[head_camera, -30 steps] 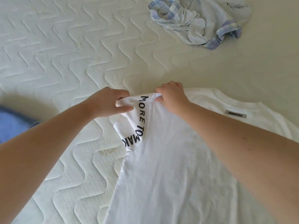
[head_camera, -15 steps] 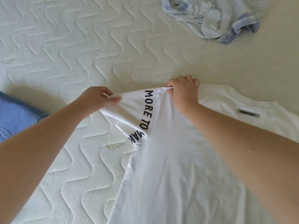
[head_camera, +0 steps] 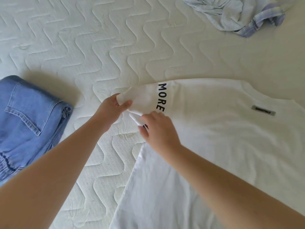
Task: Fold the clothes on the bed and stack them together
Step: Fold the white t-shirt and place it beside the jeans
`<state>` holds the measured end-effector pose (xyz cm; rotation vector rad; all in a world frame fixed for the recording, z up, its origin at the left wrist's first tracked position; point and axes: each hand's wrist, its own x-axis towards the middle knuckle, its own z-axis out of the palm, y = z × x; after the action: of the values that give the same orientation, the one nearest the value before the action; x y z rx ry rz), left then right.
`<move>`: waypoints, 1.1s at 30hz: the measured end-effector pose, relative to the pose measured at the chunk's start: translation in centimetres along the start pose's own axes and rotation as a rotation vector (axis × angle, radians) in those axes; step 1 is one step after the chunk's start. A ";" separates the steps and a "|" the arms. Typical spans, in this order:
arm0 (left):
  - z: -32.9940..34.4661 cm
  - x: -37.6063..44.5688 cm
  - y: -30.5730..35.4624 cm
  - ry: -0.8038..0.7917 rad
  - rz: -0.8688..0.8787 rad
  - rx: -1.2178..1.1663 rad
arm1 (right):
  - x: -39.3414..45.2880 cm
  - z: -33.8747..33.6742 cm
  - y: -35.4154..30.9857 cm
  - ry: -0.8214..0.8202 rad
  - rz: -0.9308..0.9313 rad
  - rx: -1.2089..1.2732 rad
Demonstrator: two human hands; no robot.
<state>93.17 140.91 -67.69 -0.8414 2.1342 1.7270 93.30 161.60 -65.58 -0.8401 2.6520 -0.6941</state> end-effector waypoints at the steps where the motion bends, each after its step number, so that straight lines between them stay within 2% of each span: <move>1: 0.2 0.2 0.3 0.052 0.005 0.036 | -0.3 1.2 -1.1 -0.028 -0.006 -0.084; 3: 0.3 0.6 0.8 0.151 0.033 0.122 | -0.6 2.5 -2.6 -0.058 0.052 -0.235; 6: 0.6 1.5 1.7 0.246 0.080 0.305 | 0.0 2.5 -3.4 0.050 0.105 -0.292; 11: 0.9 2.8 2.9 0.345 0.052 0.482 | -1.5 2.5 -2.4 0.320 -0.046 0.007; 14: 1.0 2.7 2.9 0.350 -0.058 0.483 | -3.5 2.2 -2.0 0.375 -0.037 0.086; 18: 0.9 1.7 2.3 0.289 -0.171 0.542 | -4.5 2.7 -1.3 0.231 0.033 0.091; 21: 1.3 0.4 0.8 0.254 -0.245 0.399 | -4.9 3.1 -1.0 0.063 0.033 0.107; 27: 2.7 -3.0 -1.5 0.118 -0.243 0.242 | -5.8 2.8 0.2 0.109 0.147 0.101; 30: 3.5 -3.9 -2.0 0.203 -0.178 0.145 | -5.6 2.5 1.2 0.064 0.215 0.145; 33: 3.8 -4.1 -1.7 0.212 -0.189 -0.031 | -4.9 2.1 1.6 0.020 0.317 0.372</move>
<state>96.86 145.43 -67.81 -1.2419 2.0804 1.6431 97.29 164.96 -67.70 -0.3056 2.4732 -1.0611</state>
